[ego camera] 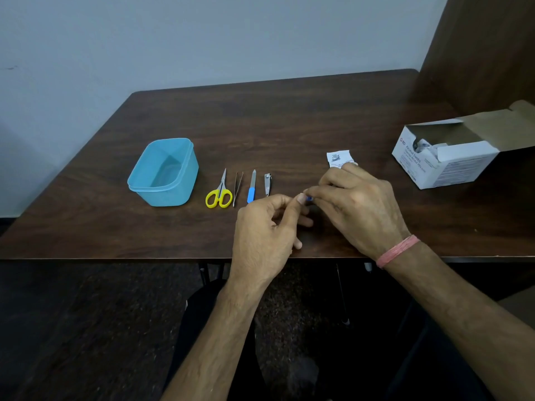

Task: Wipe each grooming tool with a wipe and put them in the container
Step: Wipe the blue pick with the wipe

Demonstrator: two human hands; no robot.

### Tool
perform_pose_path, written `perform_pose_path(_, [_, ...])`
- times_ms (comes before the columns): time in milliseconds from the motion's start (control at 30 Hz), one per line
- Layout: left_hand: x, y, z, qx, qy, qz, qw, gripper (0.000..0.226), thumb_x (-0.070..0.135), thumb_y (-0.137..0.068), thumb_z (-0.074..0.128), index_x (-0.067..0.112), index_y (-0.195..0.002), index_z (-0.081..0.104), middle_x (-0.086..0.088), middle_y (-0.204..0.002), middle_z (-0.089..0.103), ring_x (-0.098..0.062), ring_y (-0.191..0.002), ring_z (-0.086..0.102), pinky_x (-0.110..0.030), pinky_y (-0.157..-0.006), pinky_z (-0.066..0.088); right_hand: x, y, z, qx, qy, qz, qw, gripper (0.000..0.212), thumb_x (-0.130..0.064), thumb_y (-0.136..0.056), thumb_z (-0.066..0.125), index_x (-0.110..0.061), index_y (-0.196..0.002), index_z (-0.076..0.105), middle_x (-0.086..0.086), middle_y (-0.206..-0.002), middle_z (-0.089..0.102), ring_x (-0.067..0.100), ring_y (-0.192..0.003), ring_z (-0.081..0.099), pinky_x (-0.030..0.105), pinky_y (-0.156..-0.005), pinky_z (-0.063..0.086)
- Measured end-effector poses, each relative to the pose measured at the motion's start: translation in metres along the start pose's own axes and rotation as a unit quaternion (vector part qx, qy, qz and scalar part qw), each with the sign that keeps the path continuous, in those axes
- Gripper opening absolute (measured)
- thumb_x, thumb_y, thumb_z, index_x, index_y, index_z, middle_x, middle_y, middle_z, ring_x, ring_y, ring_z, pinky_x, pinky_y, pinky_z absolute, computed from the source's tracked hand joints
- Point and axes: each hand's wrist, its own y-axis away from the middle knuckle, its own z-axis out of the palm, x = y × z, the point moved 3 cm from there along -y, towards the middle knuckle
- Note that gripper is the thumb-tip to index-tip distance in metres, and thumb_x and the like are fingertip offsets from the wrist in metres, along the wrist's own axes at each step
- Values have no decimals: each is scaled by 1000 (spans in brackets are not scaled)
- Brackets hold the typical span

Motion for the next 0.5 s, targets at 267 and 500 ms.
perform_pose_path(267, [-1, 0, 0, 25, -12, 36, 999, 7, 31, -102, 84, 26, -99, 89, 17, -85, 83, -7, -51, 72, -21, -50, 54, 3, 0, 1, 17, 2, 31, 999, 7, -21, -101, 79, -23, -104, 86, -6, -96, 72, 22, -87, 63, 43, -50, 54])
perform_pose_path(500, [-4, 0, 1, 51, 7, 27, 998, 5, 32, -95, 92, 28, -93, 89, 15, -78, 82, -9, -50, 71, -27, -51, 58, 5, 1, 2, 17, 3, 41, 999, 9, -22, -100, 79, -23, -105, 86, -6, -96, 73, 23, -88, 64, 43, -53, 55])
